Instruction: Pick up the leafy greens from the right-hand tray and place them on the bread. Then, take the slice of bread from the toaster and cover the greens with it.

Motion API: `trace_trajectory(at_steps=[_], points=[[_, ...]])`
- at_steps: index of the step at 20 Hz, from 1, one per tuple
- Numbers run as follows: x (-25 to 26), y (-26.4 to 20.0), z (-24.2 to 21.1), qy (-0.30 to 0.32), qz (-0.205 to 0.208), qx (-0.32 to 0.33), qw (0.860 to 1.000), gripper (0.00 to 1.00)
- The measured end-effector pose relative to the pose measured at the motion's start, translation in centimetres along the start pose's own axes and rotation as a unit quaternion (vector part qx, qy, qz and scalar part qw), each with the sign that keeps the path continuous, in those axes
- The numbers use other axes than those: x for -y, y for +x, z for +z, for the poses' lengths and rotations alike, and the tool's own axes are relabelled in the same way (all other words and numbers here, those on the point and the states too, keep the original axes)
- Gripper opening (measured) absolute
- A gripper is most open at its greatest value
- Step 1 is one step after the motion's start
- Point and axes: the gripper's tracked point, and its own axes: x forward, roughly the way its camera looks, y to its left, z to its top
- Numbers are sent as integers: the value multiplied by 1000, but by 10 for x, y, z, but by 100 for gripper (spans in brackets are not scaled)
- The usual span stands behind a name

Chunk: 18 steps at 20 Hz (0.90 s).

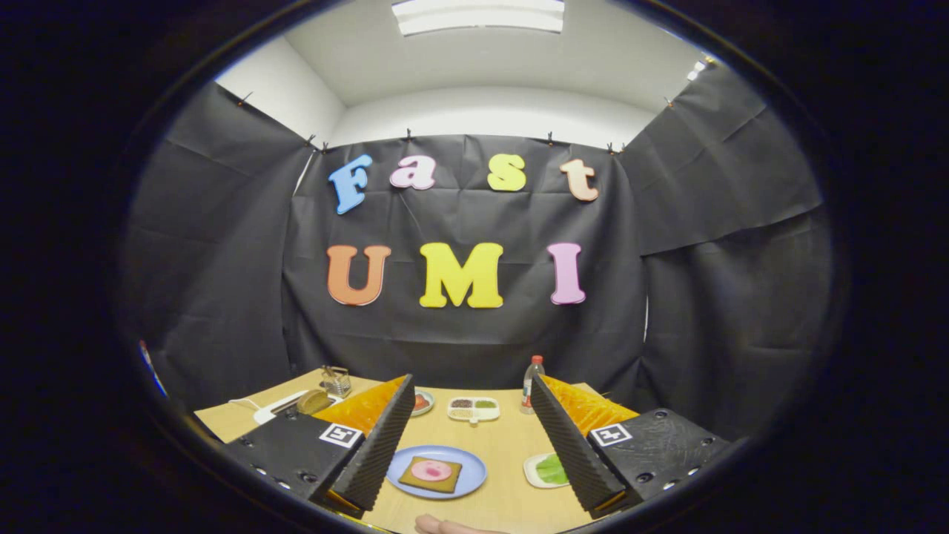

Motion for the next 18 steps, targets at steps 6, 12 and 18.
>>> trace_trajectory(at_steps=[6,12,18], points=[[36,20,-17,5,-31,-19,999,96],[114,64,-71,18,-78,-86,993,96],[182,110,-142,30,-99,-170,980,95]])
